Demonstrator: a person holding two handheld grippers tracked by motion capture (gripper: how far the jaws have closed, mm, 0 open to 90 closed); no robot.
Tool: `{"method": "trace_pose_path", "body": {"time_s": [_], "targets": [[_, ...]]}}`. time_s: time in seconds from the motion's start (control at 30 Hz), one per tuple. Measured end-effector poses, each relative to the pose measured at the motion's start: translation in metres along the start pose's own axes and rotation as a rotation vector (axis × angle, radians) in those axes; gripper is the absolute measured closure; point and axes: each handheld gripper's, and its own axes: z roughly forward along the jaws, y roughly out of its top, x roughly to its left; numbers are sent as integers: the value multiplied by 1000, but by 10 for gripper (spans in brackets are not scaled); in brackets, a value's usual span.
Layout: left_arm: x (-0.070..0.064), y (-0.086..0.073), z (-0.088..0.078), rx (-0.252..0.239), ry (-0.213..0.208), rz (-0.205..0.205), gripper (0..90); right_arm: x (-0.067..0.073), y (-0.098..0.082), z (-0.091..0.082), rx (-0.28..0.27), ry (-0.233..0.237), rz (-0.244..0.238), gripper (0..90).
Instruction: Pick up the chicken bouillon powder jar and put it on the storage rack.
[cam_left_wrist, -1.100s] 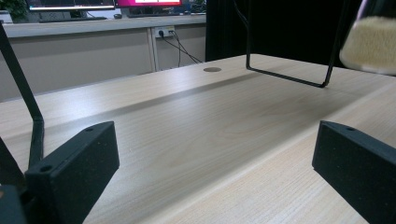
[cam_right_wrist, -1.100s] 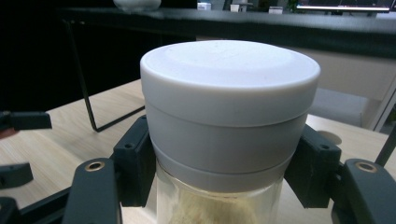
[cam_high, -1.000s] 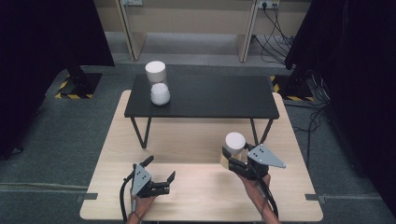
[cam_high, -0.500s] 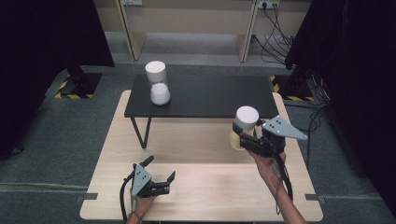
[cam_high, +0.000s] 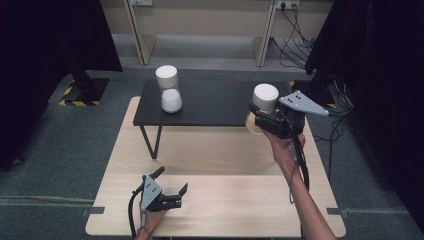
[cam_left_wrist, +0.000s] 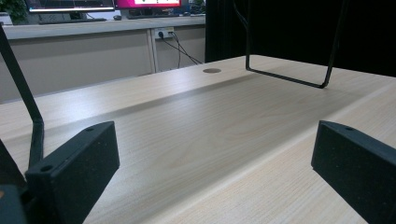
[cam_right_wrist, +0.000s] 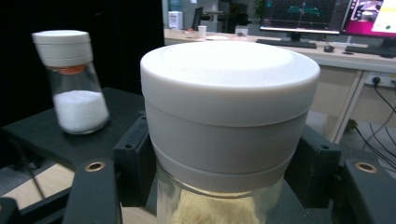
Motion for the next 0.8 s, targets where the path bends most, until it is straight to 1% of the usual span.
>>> {"method": "trace_pose_path", "body": {"time_s": [0.1,0.23,0.33,0.43,0.53,0.8], "targets": [[0,0,0,-1,-1,0,2,0,4,10,12,-21,5,351],[1,0,0,-3,-1,-6,2,-1,10,24,11,-47,25,351],[1,-1,0,-6,-2,-9,2,1,16,36,16,-70,15,351],[1,-1,-1,-3,-3,-6,3,2,19,46,14,-78,23,351],[1,-1,0,-7,-4,-10,3,4,22,54,19,-87,13,351],[1,-1,-1,-8,-4,-12,3,9,27,74,25,-90,12,351]]}}
